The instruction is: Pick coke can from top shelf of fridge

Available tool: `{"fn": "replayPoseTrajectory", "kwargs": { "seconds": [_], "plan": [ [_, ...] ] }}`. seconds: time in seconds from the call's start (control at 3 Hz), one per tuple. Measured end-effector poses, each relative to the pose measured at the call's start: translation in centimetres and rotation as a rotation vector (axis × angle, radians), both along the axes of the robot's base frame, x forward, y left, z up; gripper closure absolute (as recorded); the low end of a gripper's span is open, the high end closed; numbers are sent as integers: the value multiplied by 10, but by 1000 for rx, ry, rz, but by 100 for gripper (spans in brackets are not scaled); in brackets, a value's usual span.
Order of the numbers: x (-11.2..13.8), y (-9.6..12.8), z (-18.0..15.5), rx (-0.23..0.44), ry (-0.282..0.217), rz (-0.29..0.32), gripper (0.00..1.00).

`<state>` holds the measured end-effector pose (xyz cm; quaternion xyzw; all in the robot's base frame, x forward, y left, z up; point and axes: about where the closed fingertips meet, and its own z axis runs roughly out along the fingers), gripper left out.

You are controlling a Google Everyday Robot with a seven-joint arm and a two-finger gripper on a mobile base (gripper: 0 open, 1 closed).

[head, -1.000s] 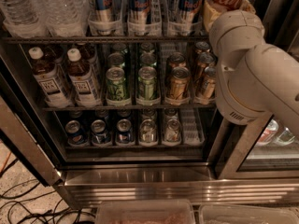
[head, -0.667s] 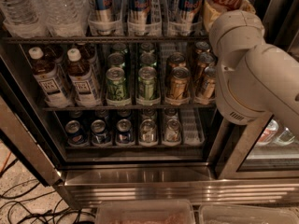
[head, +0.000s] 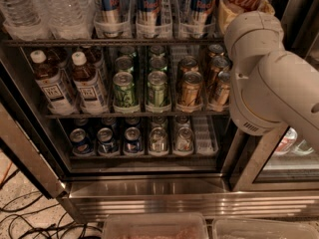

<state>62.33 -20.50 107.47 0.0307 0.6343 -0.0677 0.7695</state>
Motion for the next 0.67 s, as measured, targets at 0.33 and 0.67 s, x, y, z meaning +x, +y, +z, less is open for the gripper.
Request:
{"fn": "replayPoseTrajectory", "kwargs": {
  "seconds": [0.33, 0.67],
  "plan": [
    [-5, 0, 7, -4, -15, 3, 100],
    [-17, 1, 21, -8, -49, 15, 100]
  ]
}}
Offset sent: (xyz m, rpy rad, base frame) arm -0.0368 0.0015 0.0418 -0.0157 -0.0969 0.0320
